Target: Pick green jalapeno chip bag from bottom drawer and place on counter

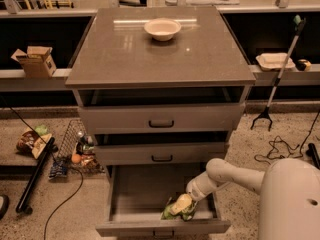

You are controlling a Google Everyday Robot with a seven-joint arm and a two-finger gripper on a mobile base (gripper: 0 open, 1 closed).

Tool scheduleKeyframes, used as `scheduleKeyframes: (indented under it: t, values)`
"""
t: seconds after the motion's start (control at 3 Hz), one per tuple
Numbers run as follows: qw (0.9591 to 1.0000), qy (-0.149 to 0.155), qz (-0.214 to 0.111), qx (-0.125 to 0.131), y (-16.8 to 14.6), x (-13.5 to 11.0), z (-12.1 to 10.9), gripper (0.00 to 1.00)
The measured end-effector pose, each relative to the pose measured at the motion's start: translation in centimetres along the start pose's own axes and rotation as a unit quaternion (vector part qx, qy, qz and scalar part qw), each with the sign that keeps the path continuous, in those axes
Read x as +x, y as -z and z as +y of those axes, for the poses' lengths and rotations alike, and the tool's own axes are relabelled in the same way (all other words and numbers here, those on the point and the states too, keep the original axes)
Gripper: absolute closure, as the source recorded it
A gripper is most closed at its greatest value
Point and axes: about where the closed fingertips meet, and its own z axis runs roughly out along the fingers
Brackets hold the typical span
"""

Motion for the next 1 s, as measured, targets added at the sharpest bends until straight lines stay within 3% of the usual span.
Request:
scheduleKeyframes:
  t: [0.67,1.0]
  values:
    - [0.9966,0.081,0.016,0.01,-4.3,0.2,-4.6,0.0]
    - [0.994,0.094,0.055,0.009,-6.8,1.3,-6.9,0.0]
